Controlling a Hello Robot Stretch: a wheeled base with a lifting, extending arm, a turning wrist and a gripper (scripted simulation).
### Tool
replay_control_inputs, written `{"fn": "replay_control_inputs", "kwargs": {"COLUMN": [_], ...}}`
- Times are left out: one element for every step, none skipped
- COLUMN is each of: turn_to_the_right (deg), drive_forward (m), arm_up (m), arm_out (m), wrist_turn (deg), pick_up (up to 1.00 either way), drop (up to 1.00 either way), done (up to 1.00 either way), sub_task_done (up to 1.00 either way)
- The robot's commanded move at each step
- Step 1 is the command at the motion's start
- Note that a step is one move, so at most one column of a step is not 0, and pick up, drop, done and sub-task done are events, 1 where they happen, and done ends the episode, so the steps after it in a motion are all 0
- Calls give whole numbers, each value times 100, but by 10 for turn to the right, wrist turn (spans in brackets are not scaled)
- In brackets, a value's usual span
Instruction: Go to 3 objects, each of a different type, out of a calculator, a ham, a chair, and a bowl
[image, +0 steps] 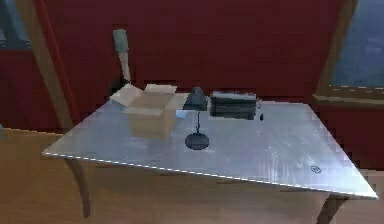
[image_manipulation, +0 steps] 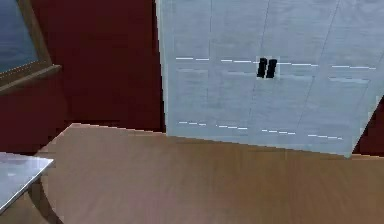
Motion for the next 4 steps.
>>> {"fn": "replay_control_inputs", "kwargs": {"turn_to_the_right": [450,300,0,-420], "drive_forward": [0,0,5,0], "arm_up": [0,0,0,0], "arm_out": [0,0,0,0], "wrist_turn": [0,0,0,0], "pick_up": [0,0,0,0], "drop": [0,0,0,0], "done": [0,0,0,0], "sub_task_done": [0,0,0,0]}}
